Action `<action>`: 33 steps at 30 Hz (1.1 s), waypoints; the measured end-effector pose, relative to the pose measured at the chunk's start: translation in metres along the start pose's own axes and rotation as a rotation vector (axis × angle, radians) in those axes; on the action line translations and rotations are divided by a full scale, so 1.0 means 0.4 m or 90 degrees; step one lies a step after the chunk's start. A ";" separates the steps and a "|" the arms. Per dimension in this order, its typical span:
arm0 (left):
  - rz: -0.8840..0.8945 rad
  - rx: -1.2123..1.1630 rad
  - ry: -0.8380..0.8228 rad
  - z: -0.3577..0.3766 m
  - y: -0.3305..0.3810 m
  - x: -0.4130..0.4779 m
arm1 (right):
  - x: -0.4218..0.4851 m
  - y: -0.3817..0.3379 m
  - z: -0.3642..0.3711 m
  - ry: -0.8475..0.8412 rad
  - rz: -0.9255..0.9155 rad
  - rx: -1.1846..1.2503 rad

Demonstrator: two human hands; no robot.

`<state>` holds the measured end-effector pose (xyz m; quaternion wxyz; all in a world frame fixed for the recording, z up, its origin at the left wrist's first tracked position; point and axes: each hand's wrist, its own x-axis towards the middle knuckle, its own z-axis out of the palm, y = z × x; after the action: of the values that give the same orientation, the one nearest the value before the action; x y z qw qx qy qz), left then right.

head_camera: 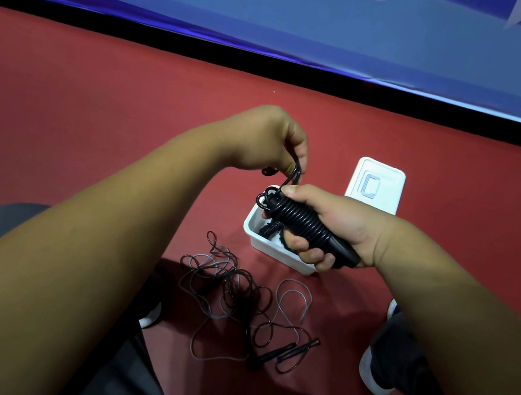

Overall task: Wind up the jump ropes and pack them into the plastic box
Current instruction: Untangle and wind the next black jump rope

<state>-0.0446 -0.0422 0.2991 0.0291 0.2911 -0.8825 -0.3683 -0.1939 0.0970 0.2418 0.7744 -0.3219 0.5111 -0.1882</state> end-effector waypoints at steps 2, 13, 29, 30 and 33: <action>0.000 0.017 0.022 0.002 0.007 -0.001 | 0.002 0.000 0.001 0.064 0.006 -0.036; -0.018 0.055 0.126 0.000 0.004 0.010 | -0.001 -0.011 0.009 0.216 -0.125 -0.106; -0.165 -0.092 -0.101 0.019 -0.123 -0.004 | -0.061 -0.046 -0.046 0.172 -0.263 0.286; -0.161 -0.089 -0.111 0.023 -0.122 -0.004 | -0.062 -0.045 -0.042 0.150 -0.253 0.295; -0.149 -0.075 -0.102 0.039 -0.121 -0.004 | -0.062 -0.037 -0.029 0.082 -0.210 0.299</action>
<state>-0.0236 -0.0586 0.2558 -0.0679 0.3597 -0.8187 -0.4425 -0.2141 0.0979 0.2656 0.7526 -0.1997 0.4428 -0.4446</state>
